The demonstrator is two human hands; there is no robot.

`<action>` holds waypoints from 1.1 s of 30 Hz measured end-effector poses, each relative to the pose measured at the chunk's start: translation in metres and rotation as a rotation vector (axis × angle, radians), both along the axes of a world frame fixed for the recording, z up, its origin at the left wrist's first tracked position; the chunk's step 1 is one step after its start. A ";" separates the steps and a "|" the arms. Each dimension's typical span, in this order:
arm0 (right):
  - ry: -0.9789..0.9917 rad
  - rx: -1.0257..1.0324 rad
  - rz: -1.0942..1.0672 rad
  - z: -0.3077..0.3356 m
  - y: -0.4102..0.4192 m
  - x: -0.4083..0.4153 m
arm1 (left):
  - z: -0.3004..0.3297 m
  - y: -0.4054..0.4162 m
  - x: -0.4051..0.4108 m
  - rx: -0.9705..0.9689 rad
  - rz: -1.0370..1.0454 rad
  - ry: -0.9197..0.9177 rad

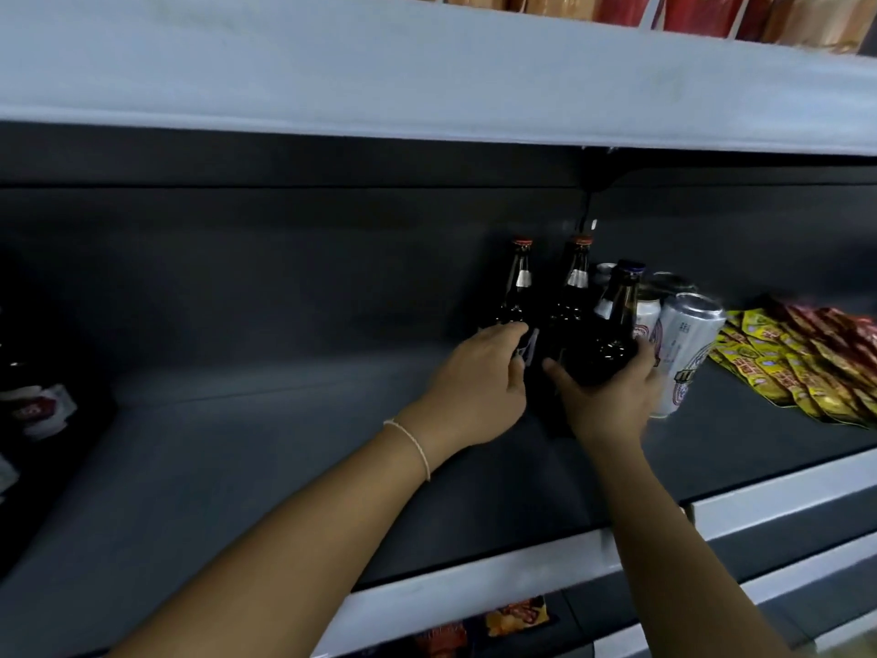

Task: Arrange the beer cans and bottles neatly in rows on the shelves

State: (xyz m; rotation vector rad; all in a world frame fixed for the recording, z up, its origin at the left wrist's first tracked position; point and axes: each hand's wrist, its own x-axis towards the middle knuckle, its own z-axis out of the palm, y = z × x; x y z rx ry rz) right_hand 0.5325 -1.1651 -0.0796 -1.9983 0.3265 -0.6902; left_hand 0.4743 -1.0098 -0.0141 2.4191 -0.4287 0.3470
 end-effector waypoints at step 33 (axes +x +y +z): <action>-0.003 0.583 1.065 0.031 0.135 -0.076 | -0.038 0.155 -0.059 -0.520 -0.100 0.439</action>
